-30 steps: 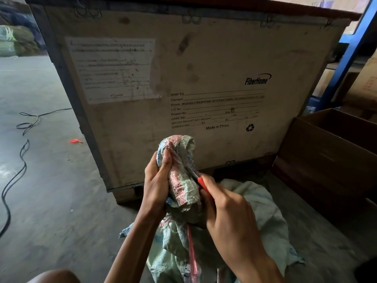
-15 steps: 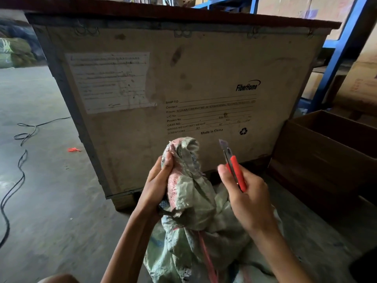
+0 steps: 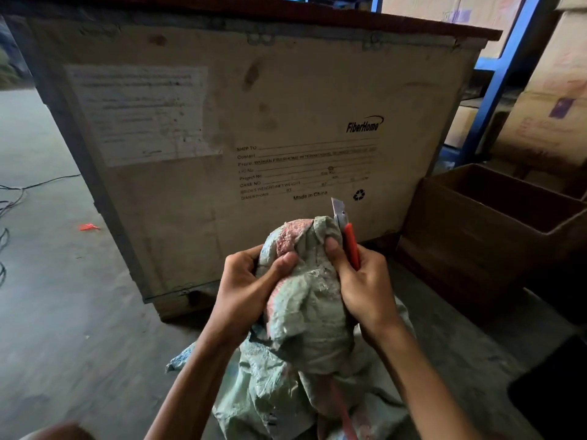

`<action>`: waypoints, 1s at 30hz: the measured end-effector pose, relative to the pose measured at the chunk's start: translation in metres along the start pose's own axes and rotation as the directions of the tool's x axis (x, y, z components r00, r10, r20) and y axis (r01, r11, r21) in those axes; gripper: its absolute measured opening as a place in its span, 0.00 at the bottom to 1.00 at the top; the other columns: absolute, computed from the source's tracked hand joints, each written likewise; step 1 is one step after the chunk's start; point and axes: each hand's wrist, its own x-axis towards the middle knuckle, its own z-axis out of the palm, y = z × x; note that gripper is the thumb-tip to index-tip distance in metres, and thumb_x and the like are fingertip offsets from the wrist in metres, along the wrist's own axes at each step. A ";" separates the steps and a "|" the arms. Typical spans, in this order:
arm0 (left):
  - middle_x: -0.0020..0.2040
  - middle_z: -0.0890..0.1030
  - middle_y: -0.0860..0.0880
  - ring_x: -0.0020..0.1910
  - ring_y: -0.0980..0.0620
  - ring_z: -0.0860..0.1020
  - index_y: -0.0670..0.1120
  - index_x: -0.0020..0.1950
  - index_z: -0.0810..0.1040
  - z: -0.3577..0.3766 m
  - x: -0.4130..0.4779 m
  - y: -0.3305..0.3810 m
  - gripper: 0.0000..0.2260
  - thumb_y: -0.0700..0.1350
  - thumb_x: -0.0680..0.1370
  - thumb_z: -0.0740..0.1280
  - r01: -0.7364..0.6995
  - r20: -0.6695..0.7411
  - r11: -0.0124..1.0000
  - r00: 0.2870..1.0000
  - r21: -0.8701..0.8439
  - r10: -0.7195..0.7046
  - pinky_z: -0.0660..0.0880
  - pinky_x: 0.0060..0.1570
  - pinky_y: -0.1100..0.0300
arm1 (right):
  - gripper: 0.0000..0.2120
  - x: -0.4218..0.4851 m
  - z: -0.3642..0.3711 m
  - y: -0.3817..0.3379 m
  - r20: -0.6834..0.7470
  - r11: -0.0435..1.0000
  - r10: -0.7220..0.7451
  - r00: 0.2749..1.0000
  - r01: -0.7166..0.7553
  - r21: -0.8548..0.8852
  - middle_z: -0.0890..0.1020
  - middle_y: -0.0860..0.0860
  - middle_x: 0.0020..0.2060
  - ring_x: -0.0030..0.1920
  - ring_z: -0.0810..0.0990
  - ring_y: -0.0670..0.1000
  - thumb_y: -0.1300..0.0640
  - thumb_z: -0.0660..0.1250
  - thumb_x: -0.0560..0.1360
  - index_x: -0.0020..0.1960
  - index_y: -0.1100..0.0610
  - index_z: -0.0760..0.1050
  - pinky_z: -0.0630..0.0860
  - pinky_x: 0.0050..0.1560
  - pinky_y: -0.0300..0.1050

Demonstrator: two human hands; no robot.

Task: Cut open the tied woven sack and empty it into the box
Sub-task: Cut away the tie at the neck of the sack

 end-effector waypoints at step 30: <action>0.33 0.86 0.52 0.32 0.58 0.85 0.51 0.33 0.88 -0.047 0.002 -0.012 0.21 0.52 0.81 0.63 0.461 0.169 0.797 0.887 -0.391 -0.430 0.81 0.36 0.66 | 0.12 0.012 0.011 0.009 0.087 0.952 0.265 0.960 -0.275 0.136 0.89 0.53 0.44 0.47 0.88 0.48 0.49 0.69 0.79 0.53 0.57 0.84 0.82 0.42 0.39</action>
